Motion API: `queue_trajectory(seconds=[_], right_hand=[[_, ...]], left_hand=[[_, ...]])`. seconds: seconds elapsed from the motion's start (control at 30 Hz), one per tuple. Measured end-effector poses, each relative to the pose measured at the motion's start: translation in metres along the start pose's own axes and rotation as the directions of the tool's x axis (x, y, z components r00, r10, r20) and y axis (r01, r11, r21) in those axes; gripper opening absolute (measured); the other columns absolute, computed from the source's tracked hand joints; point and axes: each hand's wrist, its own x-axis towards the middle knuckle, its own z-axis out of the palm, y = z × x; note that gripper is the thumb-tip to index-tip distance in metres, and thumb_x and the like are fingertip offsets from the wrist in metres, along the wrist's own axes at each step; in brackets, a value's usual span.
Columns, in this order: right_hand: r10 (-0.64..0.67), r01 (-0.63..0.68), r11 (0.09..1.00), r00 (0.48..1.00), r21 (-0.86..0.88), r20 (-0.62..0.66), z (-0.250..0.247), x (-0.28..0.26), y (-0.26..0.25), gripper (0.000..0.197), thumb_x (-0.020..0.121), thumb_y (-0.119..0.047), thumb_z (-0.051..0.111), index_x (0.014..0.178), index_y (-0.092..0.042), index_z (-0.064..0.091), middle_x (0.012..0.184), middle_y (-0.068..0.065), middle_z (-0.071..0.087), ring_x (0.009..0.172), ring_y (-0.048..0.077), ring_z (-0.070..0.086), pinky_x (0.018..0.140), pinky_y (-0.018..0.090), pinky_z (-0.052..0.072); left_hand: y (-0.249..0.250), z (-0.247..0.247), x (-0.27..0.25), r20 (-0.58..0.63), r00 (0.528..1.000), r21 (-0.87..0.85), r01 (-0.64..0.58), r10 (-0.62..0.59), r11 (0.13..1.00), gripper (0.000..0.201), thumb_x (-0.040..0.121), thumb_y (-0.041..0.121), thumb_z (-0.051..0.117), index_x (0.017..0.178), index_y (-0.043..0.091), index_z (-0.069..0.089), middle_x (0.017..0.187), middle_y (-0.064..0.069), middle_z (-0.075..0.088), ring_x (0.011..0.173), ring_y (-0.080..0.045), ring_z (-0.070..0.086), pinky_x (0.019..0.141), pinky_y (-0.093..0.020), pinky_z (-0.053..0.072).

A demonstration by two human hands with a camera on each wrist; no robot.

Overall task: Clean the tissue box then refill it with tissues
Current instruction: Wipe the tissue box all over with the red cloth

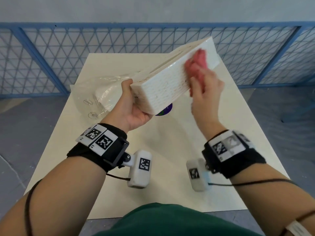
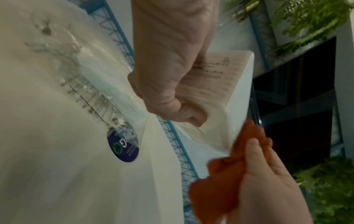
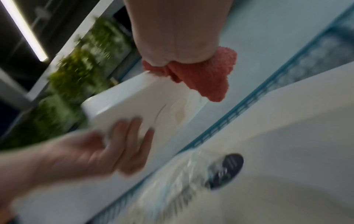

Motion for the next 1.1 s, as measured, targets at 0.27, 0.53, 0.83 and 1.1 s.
queue_trajectory(seconds=[0.27, 0.53, 0.83, 1.1], right_hand=[[-0.437, 0.465, 0.884, 0.86, -0.053, 0.265, 0.009, -0.021, 0.006, 0.027, 0.099, -0.024, 0.045, 0.116, -0.017, 0.065, 0.128, 0.001, 0.059, 0.107, 0.019, 0.055, 0.09, 0.018, 0.025], [-0.429, 0.443, 0.896, 0.882, -0.034, 0.197, 0.02, -0.036, -0.008, 0.027, 0.09, -0.009, 0.057, 0.113, -0.019, 0.067, 0.125, 0.003, 0.063, 0.102, 0.014, 0.052, 0.088, 0.018, 0.026], [-0.252, 0.26, 0.96, 0.964, -0.103, 0.082, 0.014, -0.015, 0.004, 0.03, 0.089, -0.007, 0.054, 0.113, -0.018, 0.067, 0.124, -0.001, 0.062, 0.099, 0.011, 0.044, 0.09, 0.014, 0.029], [-0.451, 0.476, 0.876, 0.866, -0.078, 0.217, 0.012, -0.017, -0.008, 0.023, 0.093, -0.014, 0.056, 0.111, -0.02, 0.069, 0.127, 0.0, 0.062, 0.093, 0.035, 0.055, 0.09, 0.013, 0.027]], left_hand=[[-0.001, -0.005, 0.003, 0.037, 0.998, -0.018, 0.045, -0.045, 0.999, 0.047, 0.085, 0.055, 0.049, 0.102, 0.013, 0.059, 0.097, -0.004, 0.062, 0.083, -0.021, 0.064, 0.063, -0.027, 0.057], [0.002, 0.003, 0.002, 0.056, 0.998, -0.049, 0.032, -0.029, 0.998, 0.045, 0.085, 0.056, 0.048, 0.084, 0.013, 0.061, 0.075, -0.003, 0.065, 0.07, -0.019, 0.062, 0.064, -0.024, 0.053], [0.005, -0.005, 0.001, 0.021, 0.999, -0.032, 0.045, -0.044, 0.998, 0.045, 0.083, 0.054, 0.053, 0.101, 0.014, 0.06, 0.094, -0.003, 0.065, 0.083, -0.022, 0.065, 0.067, -0.028, 0.057], [0.012, -0.008, -0.001, 0.07, 0.997, 0.021, 0.041, -0.042, 0.999, 0.05, 0.083, 0.057, 0.049, 0.103, 0.013, 0.062, 0.092, -0.005, 0.068, 0.076, -0.021, 0.068, 0.063, -0.026, 0.058]])
